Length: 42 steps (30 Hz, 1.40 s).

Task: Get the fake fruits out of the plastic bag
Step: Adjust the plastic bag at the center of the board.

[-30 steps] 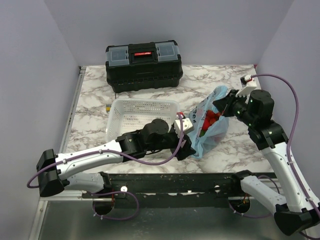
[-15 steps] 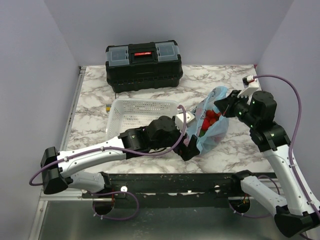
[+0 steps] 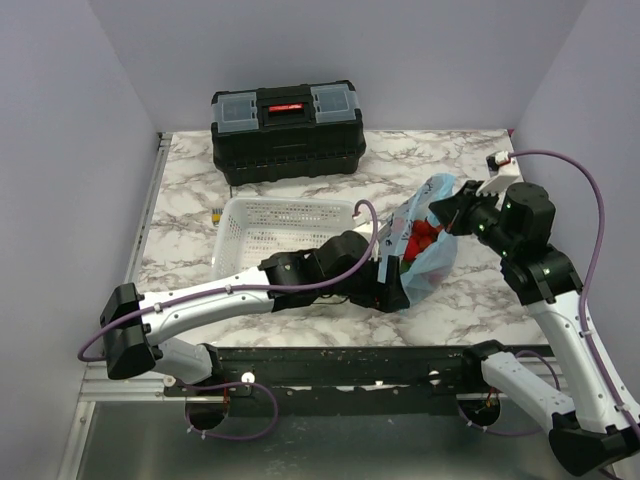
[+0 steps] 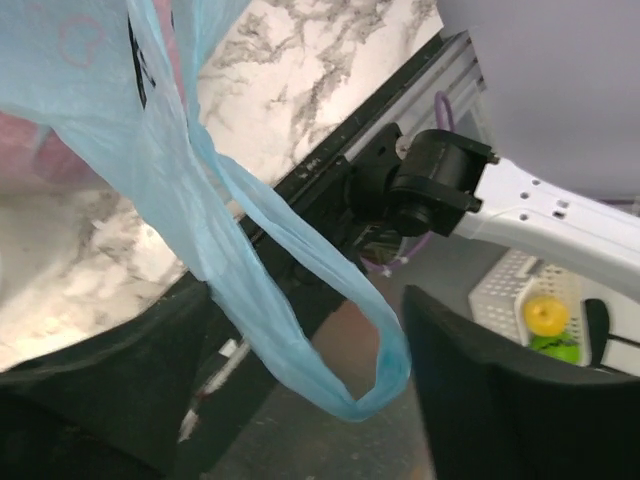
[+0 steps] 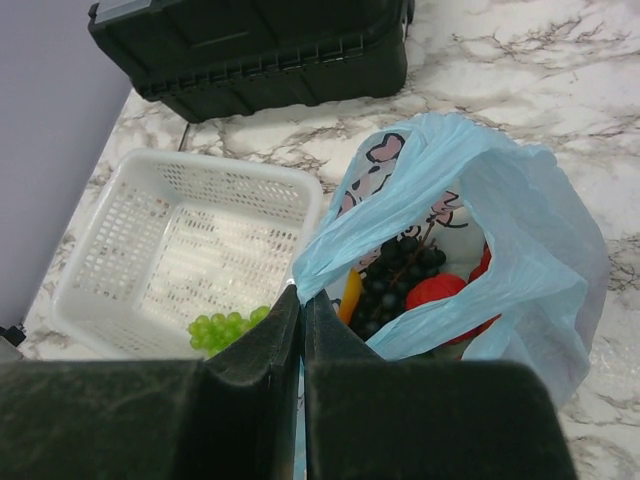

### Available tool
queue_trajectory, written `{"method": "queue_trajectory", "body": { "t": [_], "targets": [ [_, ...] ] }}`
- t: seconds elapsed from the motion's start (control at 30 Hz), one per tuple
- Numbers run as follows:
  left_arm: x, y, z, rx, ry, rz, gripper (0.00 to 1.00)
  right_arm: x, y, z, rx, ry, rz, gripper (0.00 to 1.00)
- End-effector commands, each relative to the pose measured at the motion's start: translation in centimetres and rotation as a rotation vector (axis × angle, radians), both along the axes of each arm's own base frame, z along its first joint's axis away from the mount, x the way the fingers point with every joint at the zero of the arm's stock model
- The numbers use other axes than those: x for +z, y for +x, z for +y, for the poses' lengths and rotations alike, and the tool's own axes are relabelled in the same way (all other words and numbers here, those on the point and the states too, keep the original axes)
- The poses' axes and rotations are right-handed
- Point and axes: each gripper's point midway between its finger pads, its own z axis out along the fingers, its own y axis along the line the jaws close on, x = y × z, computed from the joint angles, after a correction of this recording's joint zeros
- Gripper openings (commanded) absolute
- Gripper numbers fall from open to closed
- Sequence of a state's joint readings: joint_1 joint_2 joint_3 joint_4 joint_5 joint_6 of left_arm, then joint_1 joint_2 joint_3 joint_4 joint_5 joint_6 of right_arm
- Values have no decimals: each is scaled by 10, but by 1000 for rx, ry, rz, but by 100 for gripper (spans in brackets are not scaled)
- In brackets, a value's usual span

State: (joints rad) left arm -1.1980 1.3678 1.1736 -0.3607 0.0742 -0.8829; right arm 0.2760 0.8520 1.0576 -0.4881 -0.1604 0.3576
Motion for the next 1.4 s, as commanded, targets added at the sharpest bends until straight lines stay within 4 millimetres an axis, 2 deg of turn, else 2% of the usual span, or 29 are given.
{"method": "queue_trajectory", "body": {
  "t": [0.0,0.13,0.27,0.3,0.33,0.43,0.57,0.83,0.97,1.07,1.13,1.2,1.3,1.37],
  "targets": [
    [2,-3,-1,2,-26,68,64,12,-1,-11,-62,-7,-23,4],
    [-5,8,9,5,-3,8,37,14,9,-40,-237,-47,-4,1],
    [-8,18,18,-21,-16,-80,13,29,13,-67,-386,-94,-29,1],
    [-7,20,21,-29,-26,-98,10,34,14,-73,-415,-101,-37,1],
    [-4,23,23,-33,-38,-118,1,39,15,-77,-441,-107,-43,1],
    [14,32,25,-64,-94,-173,0,50,21,-87,-497,-127,-55,1],
    [47,54,30,-55,-153,-263,0,68,29,-101,-588,-149,-71,1],
    [105,121,52,92,-156,-463,0,118,46,-132,-789,-204,-147,1],
    [123,141,55,97,-159,-513,0,133,49,-141,-845,-237,-163,1],
    [127,145,58,83,-162,-522,0,140,47,-149,-884,-266,-177,1],
    [122,144,59,71,-164,-517,0,136,51,-148,-867,-294,-172,1],
    [105,142,62,61,-137,-501,0,120,55,-144,-843,-323,-136,1],
    [78,139,68,44,-80,-480,0,78,51,-139,-810,-344,-27,1],
    [61,133,71,22,-44,-439,0,47,41,-139,-804,-345,49,1]
  ]
}}
